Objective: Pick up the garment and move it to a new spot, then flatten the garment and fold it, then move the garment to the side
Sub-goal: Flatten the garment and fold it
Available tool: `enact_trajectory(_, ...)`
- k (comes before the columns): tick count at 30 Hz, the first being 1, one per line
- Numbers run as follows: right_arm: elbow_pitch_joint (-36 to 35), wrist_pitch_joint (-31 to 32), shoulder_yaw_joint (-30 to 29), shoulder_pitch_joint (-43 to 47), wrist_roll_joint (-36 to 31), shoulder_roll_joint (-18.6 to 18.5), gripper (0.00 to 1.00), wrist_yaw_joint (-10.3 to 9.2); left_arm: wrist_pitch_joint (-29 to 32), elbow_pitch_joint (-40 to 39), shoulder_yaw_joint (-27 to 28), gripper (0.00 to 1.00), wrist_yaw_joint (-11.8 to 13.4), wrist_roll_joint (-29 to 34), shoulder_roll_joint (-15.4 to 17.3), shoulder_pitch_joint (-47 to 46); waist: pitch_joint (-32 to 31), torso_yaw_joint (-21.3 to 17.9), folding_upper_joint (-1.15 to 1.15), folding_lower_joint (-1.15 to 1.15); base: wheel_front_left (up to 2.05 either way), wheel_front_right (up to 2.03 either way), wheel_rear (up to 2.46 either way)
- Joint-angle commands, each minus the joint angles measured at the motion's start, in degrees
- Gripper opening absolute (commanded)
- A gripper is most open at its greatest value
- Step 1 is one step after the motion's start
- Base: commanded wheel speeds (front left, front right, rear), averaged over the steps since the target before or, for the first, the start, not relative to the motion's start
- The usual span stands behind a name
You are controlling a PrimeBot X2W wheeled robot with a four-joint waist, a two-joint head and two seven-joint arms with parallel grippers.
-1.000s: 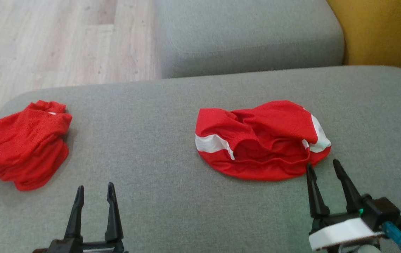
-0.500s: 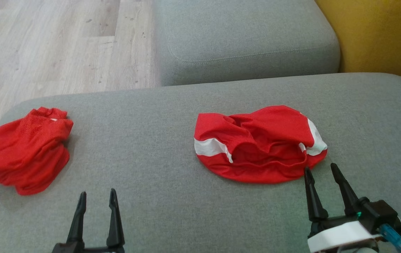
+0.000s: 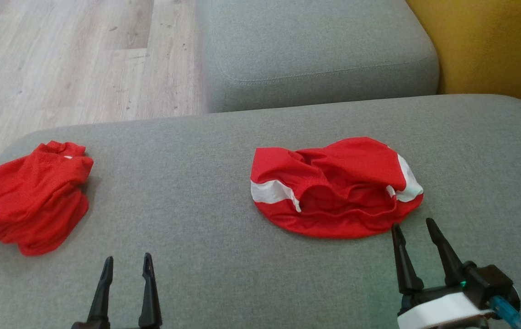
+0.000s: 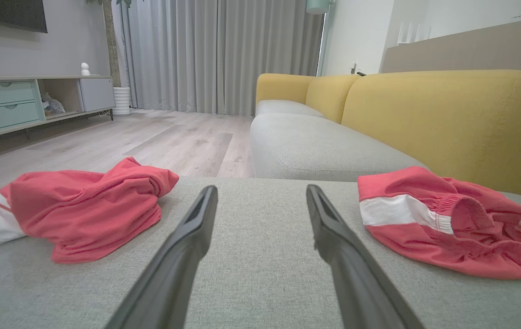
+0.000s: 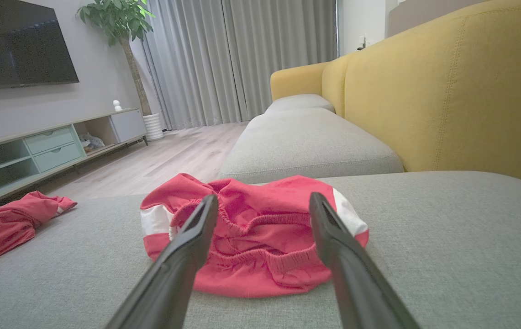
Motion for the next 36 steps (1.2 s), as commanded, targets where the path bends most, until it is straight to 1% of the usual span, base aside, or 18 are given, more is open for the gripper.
enact_trajectory(1, -1.57, -0.22, 1.48, -1.71, 0.07, -0.21, 1.00, 0.40, -0.36, -1.68, 1.88, 1.00, -0.12, 0.52, -0.21, -1.77, -0.02, 0.00, 0.00, 0.00, 0.00, 0.00, 0.00)
enact_trajectory(31, -0.63, -0.22, 2.21, -2.16, -0.22, -0.21, 1.00, 0.40, -0.36, -1.67, 1.09, 1.00, 0.26, 1.06, -0.21, -1.92, 0.19, -2.05, 0.00, 0.00, 0.00, 0.00, 0.00)
enact_trajectory(36, -0.83, -0.22, 1.96, -2.10, 0.11, -0.21, 1.00, 0.40, -0.36, -1.84, 0.07, 1.00, 0.23, 0.23, -0.21, -2.94, 0.52, -2.84, 0.00, 0.00, 0.00, 0.00, 0.00)
